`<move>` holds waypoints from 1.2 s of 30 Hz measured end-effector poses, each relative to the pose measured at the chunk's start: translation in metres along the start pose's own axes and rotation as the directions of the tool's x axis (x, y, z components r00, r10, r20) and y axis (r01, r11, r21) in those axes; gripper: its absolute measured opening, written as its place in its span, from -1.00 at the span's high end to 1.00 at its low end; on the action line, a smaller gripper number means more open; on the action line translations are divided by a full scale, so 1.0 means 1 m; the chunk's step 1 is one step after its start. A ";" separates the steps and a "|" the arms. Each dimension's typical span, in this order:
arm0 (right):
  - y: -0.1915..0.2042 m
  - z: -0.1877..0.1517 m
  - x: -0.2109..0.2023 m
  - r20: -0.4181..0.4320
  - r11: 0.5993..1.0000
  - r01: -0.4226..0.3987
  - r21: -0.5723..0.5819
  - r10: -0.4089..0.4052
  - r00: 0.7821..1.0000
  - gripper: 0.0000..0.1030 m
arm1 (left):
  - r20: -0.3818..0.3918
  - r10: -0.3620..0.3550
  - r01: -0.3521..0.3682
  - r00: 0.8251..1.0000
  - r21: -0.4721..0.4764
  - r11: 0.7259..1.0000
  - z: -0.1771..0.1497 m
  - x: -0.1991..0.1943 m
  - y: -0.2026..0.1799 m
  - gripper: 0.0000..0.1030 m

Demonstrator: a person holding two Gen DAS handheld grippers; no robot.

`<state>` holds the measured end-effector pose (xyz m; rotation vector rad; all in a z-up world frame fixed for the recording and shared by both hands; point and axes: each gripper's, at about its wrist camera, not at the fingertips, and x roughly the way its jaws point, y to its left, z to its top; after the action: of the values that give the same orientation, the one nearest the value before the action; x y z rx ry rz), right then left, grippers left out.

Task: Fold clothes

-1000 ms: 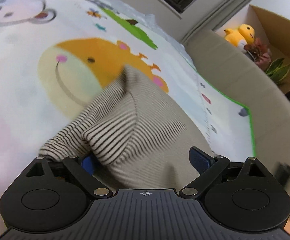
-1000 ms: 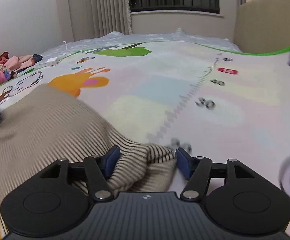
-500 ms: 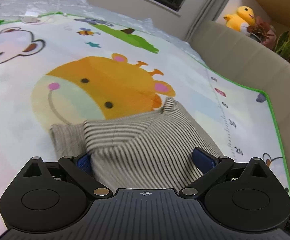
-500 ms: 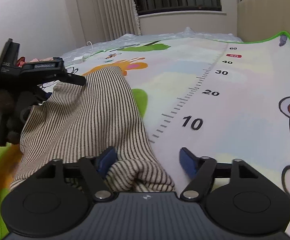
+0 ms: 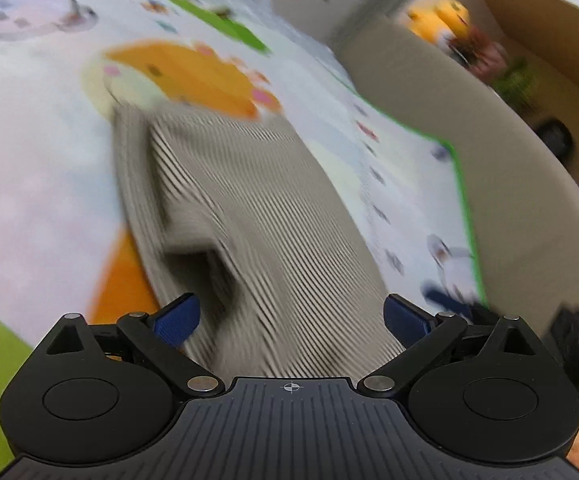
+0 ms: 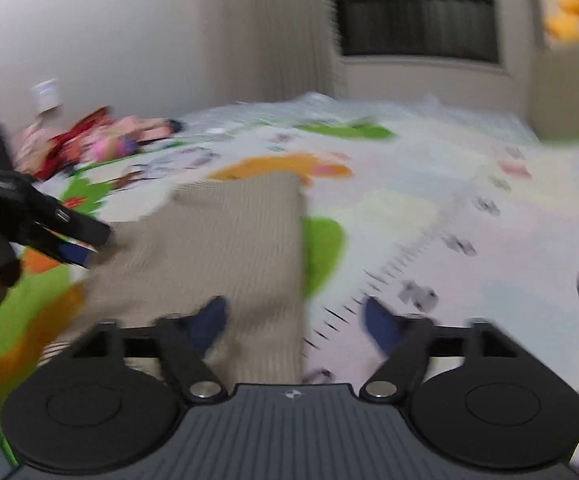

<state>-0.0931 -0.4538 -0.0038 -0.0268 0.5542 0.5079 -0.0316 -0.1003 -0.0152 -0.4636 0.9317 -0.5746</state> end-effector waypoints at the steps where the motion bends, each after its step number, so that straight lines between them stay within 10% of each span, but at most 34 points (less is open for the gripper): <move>1: 0.006 0.002 -0.001 -0.013 0.999 -0.045 -0.019 0.045 0.999 -0.08 | -0.019 0.000 0.000 1.000 0.001 1.000 -0.003 0.006 -0.001 -0.82; 19: 0.034 -0.014 0.043 -0.033 0.993 0.053 -0.101 -0.056 0.998 -0.56 | 0.102 0.045 -0.053 0.994 0.080 0.995 0.049 0.082 0.003 -0.22; 36: -0.003 -0.029 0.035 -0.087 0.984 0.018 0.178 -0.002 0.996 -1.00 | 0.185 0.175 -0.219 0.967 0.257 0.941 -0.019 0.028 -0.023 -0.87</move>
<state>-0.0807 -0.4450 -0.0463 0.1197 0.6825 0.4473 -0.0405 -0.1380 -0.0290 -0.1584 0.7208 -0.4675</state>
